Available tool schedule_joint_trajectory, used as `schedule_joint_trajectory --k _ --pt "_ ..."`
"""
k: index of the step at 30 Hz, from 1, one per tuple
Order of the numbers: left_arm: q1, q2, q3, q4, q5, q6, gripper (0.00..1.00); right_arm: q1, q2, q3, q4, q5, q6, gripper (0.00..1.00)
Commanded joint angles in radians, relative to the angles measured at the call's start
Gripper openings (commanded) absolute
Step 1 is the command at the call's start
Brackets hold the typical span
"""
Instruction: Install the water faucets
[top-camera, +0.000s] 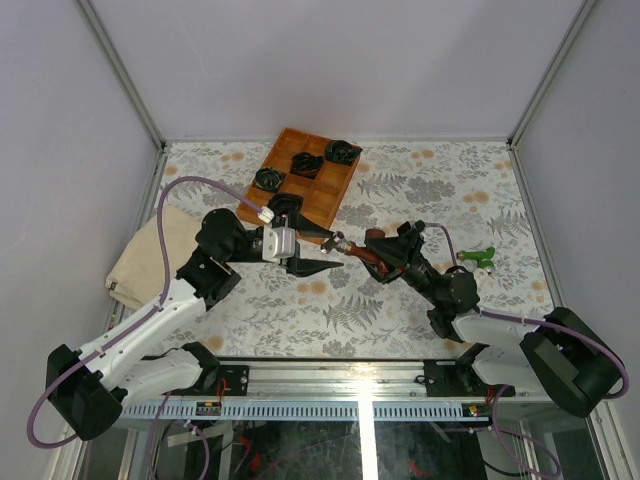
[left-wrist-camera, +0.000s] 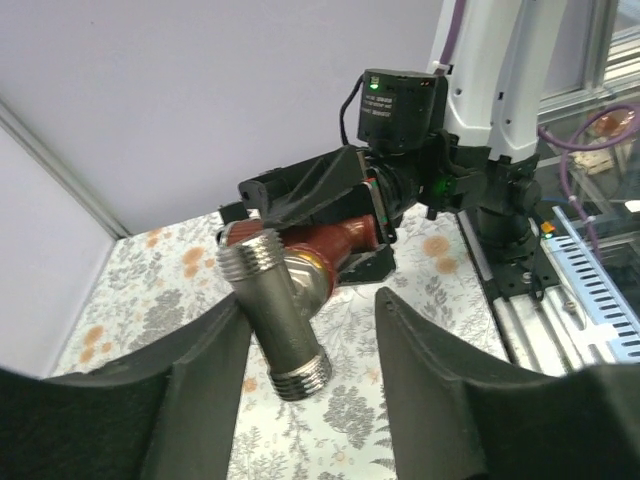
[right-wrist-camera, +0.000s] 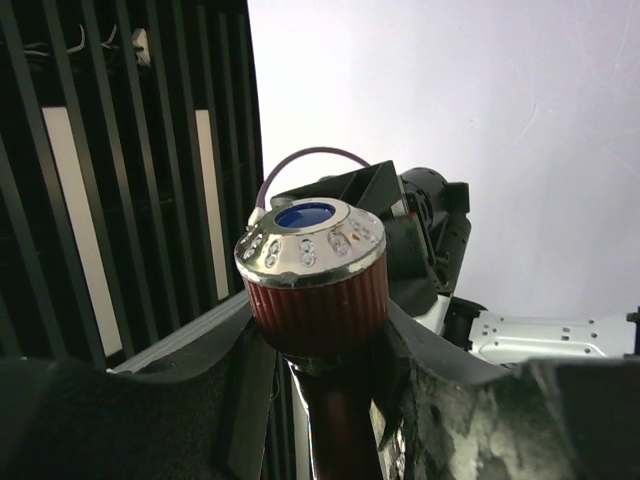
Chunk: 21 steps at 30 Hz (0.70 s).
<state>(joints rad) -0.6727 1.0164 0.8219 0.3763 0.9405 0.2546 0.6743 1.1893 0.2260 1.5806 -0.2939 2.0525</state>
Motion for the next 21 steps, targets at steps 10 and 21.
schedule_joint_trajectory --k 10,21 --pt "-0.008 0.008 -0.013 0.146 -0.17 -0.172 0.72 0.003 -0.022 0.009 0.113 0.061 0.217 0.0" --pt "0.032 -0.048 -0.023 0.109 -0.097 -0.266 0.61 0.004 -0.001 0.011 0.113 0.059 0.195 0.0"
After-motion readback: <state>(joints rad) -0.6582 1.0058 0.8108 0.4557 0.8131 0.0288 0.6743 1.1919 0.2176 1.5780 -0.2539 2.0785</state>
